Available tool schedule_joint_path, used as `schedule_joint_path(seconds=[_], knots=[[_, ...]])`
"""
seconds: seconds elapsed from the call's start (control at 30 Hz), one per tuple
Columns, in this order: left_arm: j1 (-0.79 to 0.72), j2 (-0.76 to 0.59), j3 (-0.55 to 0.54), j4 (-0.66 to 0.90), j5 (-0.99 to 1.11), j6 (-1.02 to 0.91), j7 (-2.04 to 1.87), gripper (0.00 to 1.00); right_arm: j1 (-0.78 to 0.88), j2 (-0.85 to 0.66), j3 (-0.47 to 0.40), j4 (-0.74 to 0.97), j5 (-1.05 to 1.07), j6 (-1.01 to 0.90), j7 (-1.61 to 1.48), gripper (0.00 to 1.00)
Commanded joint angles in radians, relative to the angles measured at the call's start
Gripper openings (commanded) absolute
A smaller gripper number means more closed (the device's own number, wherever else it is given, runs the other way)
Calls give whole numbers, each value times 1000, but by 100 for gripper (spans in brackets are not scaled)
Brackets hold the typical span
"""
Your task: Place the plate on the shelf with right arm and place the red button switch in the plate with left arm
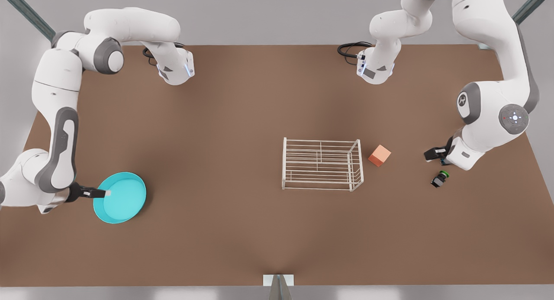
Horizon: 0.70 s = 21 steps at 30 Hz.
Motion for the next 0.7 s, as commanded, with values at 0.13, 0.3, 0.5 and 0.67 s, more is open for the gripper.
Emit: schedule_joint_path(seconds=[0.13,0.3,0.5,0.67], knots=[[28,-7,3,-57,53,82,333,100,-50,9,-21,-56,63,162,-561,100],[59,-41,49,-142,59,172,468,100,-38,54,-20,-74,-43,292,-662,100],[68,37,46,-143,59,249,461,100,-35,89,-21,-74,-29,304,-610,94],[70,54,47,-154,59,258,460,100,-35,77,-20,-82,-14,281,-557,39]])
